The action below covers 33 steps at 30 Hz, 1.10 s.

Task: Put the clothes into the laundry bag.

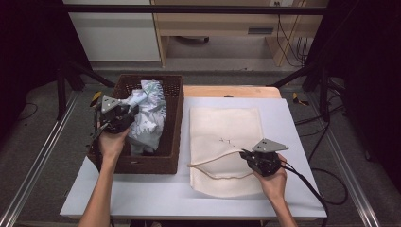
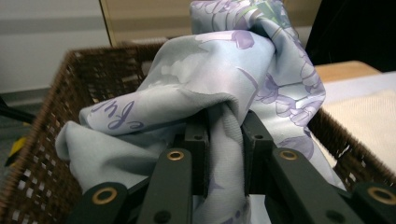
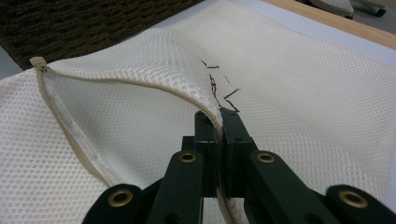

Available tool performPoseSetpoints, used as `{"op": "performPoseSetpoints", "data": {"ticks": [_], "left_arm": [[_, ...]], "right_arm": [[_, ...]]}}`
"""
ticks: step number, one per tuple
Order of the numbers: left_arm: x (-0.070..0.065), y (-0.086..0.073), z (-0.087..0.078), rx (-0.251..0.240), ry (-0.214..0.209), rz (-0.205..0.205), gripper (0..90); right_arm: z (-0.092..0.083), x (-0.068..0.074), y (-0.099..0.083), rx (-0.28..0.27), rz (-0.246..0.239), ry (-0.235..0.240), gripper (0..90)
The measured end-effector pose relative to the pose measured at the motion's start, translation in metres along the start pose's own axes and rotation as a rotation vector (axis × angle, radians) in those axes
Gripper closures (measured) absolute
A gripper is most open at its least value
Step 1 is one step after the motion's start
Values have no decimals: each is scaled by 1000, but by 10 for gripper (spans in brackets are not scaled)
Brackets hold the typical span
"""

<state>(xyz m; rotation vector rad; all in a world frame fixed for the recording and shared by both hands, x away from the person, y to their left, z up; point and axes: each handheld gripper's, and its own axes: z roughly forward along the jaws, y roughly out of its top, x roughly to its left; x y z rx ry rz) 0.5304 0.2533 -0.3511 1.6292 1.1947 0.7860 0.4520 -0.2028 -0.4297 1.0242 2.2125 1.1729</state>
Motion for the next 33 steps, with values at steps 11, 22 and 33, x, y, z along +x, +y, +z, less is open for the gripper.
{"op": "performPoseSetpoints", "data": {"ticks": [11, 22, 33], "left_arm": [[-8, 37, -36, -170, -8, -4, 756], [-26, 70, -66, -271, -57, 9, 755], [-42, 96, -88, -335, -87, 19, 754]], "right_arm": [[-1, 0, 0, -5, 0, -1, 870], [-1, 0, 0, -4, 2, -4, 870], [-2, 0, 1, -8, 2, -7, 870]]}}
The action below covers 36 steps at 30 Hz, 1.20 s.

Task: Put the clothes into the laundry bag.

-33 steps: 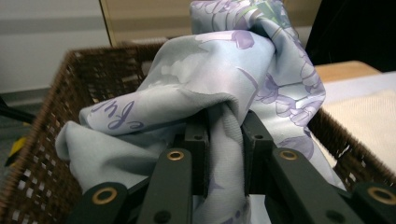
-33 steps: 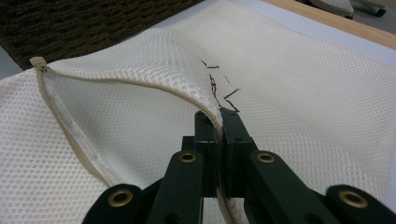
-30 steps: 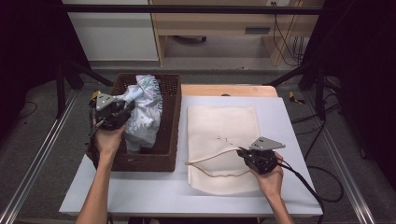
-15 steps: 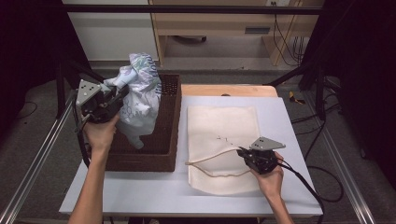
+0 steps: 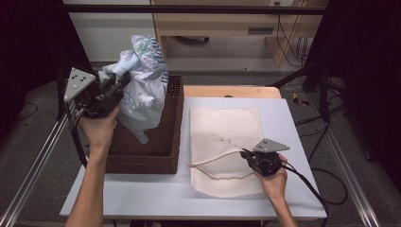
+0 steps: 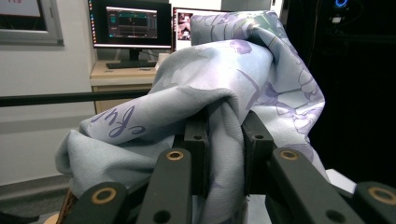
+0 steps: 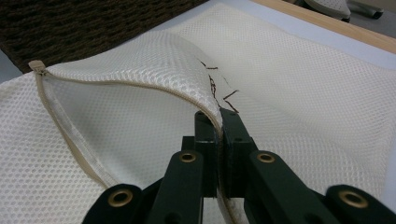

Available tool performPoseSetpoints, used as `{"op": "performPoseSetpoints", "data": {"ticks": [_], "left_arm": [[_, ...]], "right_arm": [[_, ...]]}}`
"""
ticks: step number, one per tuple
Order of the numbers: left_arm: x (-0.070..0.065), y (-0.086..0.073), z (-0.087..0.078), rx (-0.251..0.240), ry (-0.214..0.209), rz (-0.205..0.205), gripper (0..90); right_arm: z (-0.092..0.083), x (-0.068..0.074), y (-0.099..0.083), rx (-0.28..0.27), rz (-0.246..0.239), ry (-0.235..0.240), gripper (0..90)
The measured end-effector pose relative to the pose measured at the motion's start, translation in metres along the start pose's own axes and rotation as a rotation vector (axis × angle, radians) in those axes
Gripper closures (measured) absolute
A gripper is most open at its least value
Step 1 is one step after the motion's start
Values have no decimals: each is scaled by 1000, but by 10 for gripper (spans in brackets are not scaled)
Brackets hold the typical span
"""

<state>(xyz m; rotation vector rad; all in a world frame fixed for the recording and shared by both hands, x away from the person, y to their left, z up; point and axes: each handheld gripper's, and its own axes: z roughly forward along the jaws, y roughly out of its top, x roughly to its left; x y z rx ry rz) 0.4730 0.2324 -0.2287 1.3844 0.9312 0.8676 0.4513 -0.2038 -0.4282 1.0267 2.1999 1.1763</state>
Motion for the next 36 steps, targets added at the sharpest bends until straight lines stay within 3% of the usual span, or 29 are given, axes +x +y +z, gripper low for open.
{"op": "performPoseSetpoints", "data": {"ticks": [9, 16, 18, 23, 36], "left_arm": [[-21, 11, -16, -23, -73, -5, 753], [-45, 18, -32, -42, -142, 24, 752], [-52, 19, -37, -55, -158, 50, 752], [-71, 21, -51, -52, -209, 59, 751], [-115, 16, -58, -56, -340, 84, 751]], "right_arm": [[0, 0, 0, -4, 7, 1, 870], [0, 0, 0, -2, 6, 2, 870], [0, 0, 0, -3, 6, 3, 870], [0, 0, 0, -3, 5, 2, 870], [-1, -1, 0, -4, 6, 3, 870]]}}
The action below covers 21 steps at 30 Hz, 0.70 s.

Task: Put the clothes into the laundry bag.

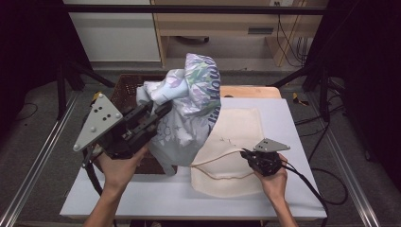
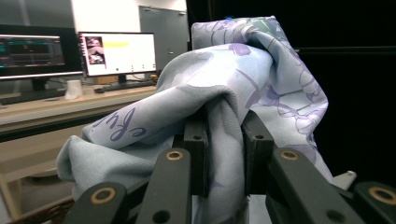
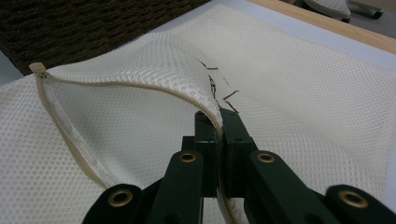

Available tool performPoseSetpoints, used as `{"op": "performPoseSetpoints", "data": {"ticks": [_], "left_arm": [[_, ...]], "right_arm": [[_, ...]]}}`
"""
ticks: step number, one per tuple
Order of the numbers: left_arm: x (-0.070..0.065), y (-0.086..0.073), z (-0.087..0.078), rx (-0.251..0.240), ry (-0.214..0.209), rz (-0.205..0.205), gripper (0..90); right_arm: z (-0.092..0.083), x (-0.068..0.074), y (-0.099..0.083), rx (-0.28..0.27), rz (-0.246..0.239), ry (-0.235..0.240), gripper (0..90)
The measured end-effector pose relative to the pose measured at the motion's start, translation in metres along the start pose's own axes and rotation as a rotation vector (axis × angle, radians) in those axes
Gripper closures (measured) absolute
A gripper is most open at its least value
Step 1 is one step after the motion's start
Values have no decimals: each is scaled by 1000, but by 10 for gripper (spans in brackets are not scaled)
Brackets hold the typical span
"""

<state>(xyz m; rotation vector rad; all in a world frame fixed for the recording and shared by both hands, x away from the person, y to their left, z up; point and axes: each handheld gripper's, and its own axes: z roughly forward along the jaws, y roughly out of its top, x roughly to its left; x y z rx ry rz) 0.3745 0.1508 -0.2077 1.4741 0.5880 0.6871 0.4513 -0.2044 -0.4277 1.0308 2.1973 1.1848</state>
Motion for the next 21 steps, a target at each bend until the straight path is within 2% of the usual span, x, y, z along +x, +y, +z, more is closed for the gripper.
{"op": "performPoseSetpoints", "data": {"ticks": [6, 10, 13, 17, 21], "left_arm": [[-15, -14, 10, 28, -46, 13, 750], [-25, -28, 15, 71, -100, -9, 750], [-32, -39, 19, 100, -125, -9, 750], [-41, -58, 23, 153, -148, -8, 750], [-47, -80, 28, 226, -170, 0, 750]], "right_arm": [[-1, 0, 1, -5, 4, 1, 870], [0, -1, 0, -4, 6, 0, 872], [0, -1, 1, -7, 11, 2, 872], [0, -1, 0, -11, 12, -1, 872], [1, -1, 0, -12, 14, -6, 872]]}}
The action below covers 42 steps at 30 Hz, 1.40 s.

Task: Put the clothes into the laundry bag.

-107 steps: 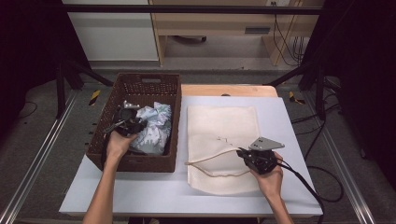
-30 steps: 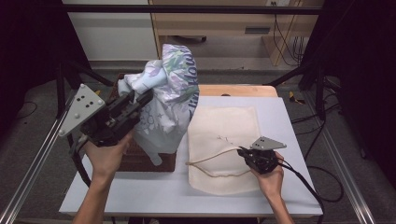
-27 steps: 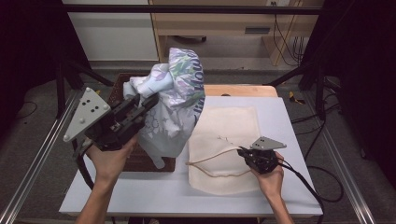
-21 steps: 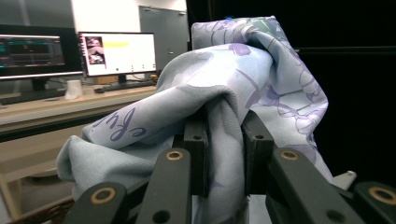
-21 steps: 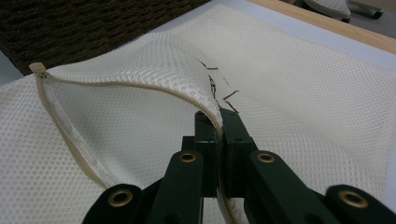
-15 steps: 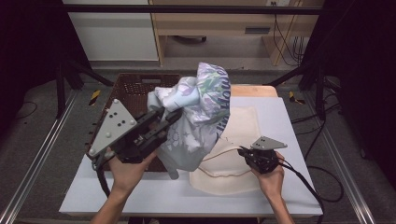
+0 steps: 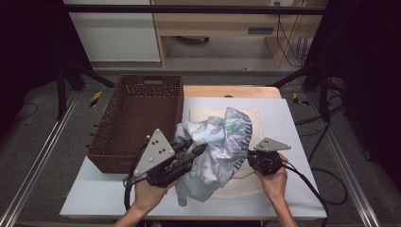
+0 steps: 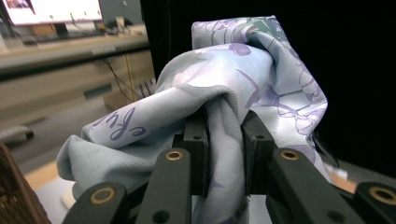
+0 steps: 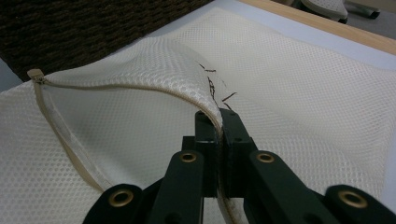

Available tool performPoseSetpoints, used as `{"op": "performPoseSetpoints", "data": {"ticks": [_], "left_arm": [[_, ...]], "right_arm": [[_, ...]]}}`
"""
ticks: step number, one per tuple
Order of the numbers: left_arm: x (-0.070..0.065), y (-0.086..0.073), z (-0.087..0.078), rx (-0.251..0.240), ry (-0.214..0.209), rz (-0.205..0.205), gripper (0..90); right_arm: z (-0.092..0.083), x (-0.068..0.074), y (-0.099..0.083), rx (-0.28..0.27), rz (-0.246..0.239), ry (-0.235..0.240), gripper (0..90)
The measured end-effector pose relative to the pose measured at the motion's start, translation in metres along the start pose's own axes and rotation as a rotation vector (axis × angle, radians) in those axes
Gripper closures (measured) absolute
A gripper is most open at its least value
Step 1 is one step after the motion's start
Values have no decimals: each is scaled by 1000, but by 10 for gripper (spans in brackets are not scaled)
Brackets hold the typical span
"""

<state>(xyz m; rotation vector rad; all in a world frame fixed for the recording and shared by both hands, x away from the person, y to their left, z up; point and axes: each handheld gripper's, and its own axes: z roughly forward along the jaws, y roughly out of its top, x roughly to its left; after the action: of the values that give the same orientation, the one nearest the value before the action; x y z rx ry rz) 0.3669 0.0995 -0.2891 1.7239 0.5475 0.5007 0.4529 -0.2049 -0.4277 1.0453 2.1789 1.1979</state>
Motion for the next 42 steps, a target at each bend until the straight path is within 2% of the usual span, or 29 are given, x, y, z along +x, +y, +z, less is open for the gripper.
{"op": "performPoseSetpoints", "data": {"ticks": [3, 8, 15, 19, 27, 30, 34, 38, 42], "left_arm": [[-3, -17, 12, 68, -22, -1, 748], [-6, -42, 30, 156, -32, 1, 748], [-6, -75, 45, 236, -60, -26, 747], [-8, -88, 55, 291, -71, -17, 748], [-13, -111, 73, 399, -100, -27, 747], [-18, -119, 80, 438, -113, -14, 746], [-24, -123, 86, 453, -90, 9, 745], [-24, -120, 93, 455, -53, -9, 742], [-24, -114, 108, 440, -23, -23, 740]], "right_arm": [[1, 0, 0, 3, 6, 3, 872], [1, 0, 0, 6, 5, 3, 872], [2, 0, 0, 6, 10, -4, 874], [3, -1, 0, 6, 10, -6, 874], [2, -1, 0, 1, 11, -10, 874], [2, -1, 0, 0, 10, -11, 873], [1, -1, 0, -10, 13, -11, 874], [1, 0, 1, -19, 19, 4, 874], [0, 1, 1, -23, 22, 4, 874]]}}
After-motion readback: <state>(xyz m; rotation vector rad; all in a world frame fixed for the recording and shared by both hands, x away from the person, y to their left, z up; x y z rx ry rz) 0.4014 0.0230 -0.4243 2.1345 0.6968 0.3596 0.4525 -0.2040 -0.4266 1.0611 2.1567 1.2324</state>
